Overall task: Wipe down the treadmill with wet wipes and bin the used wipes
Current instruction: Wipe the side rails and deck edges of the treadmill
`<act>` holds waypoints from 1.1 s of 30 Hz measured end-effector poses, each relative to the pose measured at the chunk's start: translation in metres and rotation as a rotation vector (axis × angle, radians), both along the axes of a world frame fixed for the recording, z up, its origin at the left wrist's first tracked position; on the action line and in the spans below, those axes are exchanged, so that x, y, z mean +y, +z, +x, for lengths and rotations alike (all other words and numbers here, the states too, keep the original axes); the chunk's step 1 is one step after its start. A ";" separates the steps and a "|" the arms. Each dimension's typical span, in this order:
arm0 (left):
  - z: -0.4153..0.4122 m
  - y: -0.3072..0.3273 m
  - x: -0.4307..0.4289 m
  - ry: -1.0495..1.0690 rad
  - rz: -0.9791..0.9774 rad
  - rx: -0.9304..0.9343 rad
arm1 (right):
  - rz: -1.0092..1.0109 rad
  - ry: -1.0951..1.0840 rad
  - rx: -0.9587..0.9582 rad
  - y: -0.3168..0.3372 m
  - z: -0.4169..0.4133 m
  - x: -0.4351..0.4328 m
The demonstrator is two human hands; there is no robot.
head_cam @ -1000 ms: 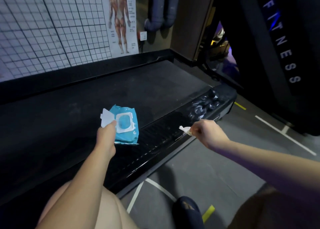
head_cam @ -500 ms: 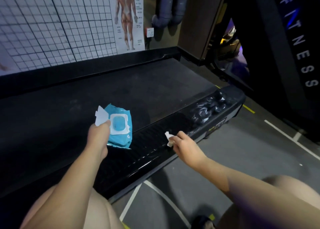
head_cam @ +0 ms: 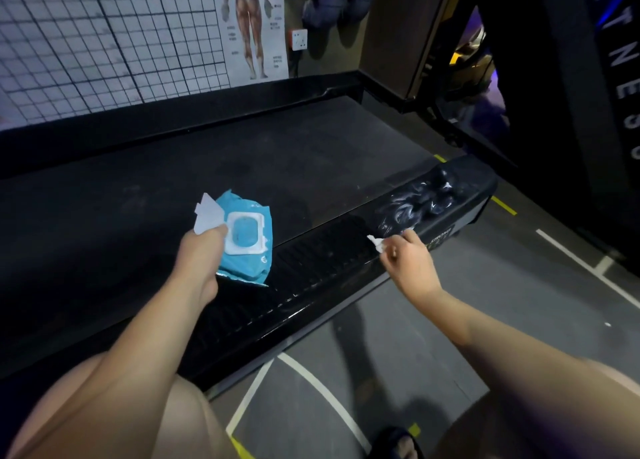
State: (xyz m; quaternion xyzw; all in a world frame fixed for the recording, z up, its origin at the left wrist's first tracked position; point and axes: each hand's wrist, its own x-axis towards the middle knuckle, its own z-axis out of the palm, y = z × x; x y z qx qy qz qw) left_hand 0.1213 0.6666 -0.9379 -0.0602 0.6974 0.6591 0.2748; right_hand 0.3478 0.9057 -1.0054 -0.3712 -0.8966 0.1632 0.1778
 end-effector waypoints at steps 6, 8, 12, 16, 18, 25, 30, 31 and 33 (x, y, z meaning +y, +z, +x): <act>0.025 0.029 0.035 0.037 0.131 -0.073 | 0.053 0.341 -0.009 -0.013 -0.008 -0.045; 0.036 0.039 0.052 0.012 0.182 -0.091 | 0.053 0.392 -0.043 -0.021 -0.011 -0.047; 0.057 0.039 0.069 -0.030 0.210 -0.149 | 0.075 0.259 -0.016 -0.025 -0.008 -0.015; 0.061 0.025 0.073 0.015 0.177 -0.220 | 0.052 0.070 -0.031 -0.022 0.002 0.024; 0.058 0.025 0.078 0.020 0.159 -0.215 | 0.059 0.031 -0.031 -0.023 0.008 0.040; 0.050 0.026 0.093 0.061 0.180 -0.246 | 0.009 0.060 0.024 -0.001 -0.003 0.026; 0.051 0.022 0.104 0.024 0.187 -0.231 | 0.005 0.291 -0.048 -0.031 -0.004 0.010; 0.050 0.021 0.105 0.016 0.185 -0.229 | 0.008 0.267 -0.043 -0.033 -0.003 0.016; 0.047 0.019 0.105 0.003 0.187 -0.221 | 0.003 0.161 -0.022 -0.032 -0.001 0.033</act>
